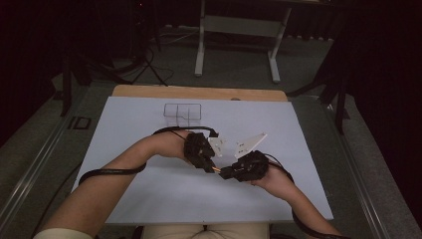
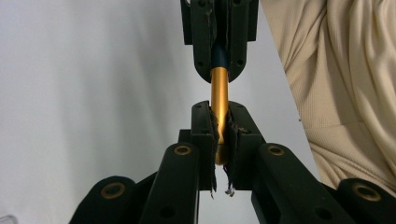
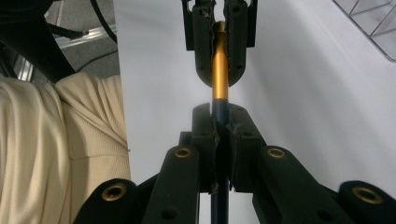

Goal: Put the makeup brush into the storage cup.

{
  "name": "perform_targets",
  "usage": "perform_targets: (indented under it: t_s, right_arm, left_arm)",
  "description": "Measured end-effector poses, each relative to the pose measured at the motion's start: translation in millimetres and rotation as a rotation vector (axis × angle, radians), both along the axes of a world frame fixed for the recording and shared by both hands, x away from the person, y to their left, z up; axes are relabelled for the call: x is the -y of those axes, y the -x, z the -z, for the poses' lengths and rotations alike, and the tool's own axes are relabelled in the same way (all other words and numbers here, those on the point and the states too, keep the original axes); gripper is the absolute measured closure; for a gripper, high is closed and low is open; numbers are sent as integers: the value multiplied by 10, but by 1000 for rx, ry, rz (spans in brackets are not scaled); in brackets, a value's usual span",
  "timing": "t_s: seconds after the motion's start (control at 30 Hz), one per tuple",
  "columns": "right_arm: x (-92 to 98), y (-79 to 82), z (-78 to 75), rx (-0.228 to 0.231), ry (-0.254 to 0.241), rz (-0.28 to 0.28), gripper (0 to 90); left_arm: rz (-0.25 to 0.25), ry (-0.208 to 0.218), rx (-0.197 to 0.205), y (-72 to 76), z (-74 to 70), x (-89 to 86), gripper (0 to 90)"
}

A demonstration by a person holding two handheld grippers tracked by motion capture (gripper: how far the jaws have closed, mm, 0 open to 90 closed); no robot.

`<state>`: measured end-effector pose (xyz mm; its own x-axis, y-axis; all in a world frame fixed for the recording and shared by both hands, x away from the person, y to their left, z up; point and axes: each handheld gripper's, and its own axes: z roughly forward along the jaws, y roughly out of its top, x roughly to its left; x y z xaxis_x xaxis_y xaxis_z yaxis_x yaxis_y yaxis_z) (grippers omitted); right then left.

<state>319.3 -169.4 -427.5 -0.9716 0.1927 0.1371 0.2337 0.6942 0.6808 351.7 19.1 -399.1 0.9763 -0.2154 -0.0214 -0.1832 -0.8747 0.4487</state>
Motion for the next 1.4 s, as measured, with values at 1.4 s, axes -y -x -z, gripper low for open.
perform_targets:
  t_s: [1.4]
  right_arm:
    - [317,16,1,40,-213,77,831]
  left_arm:
    - [-125,356,-47,-64,-85,-306,816]
